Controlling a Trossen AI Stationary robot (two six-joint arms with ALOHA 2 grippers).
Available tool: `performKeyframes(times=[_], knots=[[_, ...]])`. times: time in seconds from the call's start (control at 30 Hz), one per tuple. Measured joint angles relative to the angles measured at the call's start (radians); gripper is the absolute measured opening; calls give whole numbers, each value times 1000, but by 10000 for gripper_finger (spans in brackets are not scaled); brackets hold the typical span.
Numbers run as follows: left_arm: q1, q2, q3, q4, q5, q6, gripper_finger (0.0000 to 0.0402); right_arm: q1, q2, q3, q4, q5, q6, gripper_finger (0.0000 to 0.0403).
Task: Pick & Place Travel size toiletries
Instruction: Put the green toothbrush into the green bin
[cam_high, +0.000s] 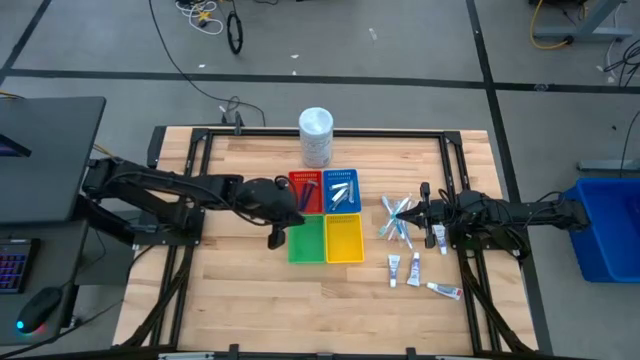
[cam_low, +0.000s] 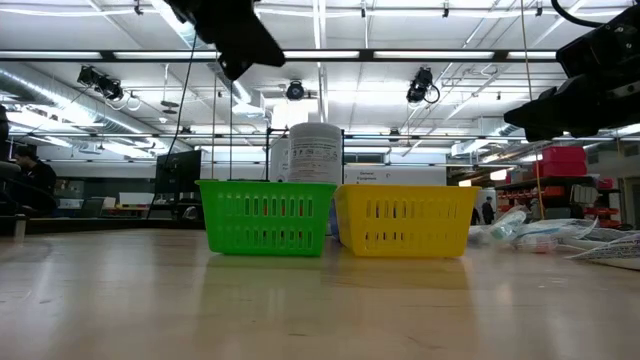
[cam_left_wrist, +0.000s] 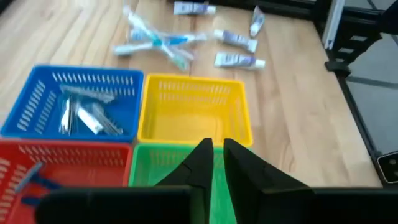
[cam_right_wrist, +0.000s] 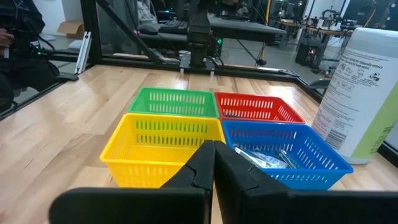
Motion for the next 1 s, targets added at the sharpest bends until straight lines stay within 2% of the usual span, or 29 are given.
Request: performKeyframes(times=[0.2, 0.37, 0.6, 0.67, 1.0], knots=[[0, 0, -3, -11, 0, 21, 71, 0, 0, 0, 0, 0, 0, 14], [-5, 0, -47, -7, 3, 62, 65, 0, 0, 0, 0, 0, 0, 13], [-6, -46, -175, 18, 2, 77, 22, 0, 0, 0, 0, 0, 0, 13], [-6, -62, -215, 88, 1, 90, 9, 0, 0, 0, 2, 0, 0, 14], [-6, -245, -452, 227, -7, 135, 8, 0, 12, 0, 5, 0, 0, 13]])
